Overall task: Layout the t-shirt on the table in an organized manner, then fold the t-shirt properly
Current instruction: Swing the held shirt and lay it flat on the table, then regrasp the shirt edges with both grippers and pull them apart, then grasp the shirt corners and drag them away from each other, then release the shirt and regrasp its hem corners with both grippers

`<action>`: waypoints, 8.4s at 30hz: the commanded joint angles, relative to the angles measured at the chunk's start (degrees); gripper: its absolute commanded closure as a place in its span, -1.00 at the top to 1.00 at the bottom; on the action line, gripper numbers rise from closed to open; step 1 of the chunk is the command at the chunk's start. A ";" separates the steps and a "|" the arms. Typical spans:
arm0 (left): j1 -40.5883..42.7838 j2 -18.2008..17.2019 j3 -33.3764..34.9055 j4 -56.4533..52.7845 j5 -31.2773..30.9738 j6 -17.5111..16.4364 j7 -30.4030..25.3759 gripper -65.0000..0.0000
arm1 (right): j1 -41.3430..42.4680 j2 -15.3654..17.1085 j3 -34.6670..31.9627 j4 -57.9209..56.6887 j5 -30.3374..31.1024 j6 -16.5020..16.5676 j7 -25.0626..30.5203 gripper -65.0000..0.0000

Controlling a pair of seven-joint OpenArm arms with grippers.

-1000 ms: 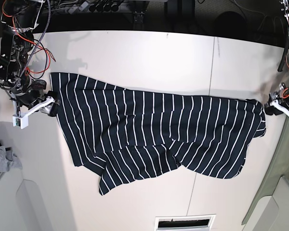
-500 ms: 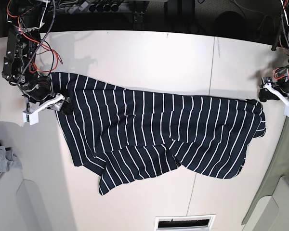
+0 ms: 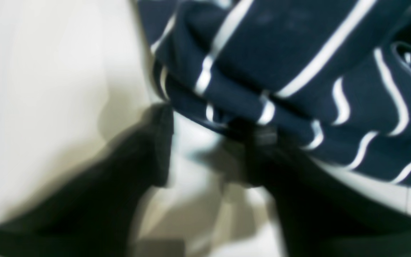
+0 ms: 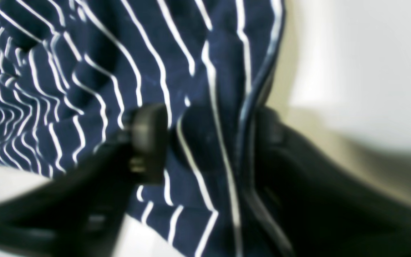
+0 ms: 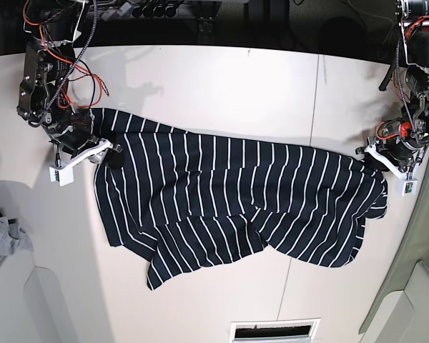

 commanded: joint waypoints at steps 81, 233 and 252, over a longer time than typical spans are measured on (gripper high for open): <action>-24.28 1.09 8.02 -23.45 -10.45 -9.35 -0.79 -0.02 | 25.05 5.79 -11.06 -36.06 -11.21 -0.20 22.69 0.32; 26.64 -8.39 -58.77 65.96 -60.12 -18.50 27.32 -1.00 | -33.44 14.69 36.52 54.23 28.02 11.02 -11.87 -1.00; 10.14 -13.75 -33.70 51.32 -32.11 -17.09 7.76 -1.00 | -10.97 24.13 30.14 45.68 18.64 10.73 -4.98 -1.00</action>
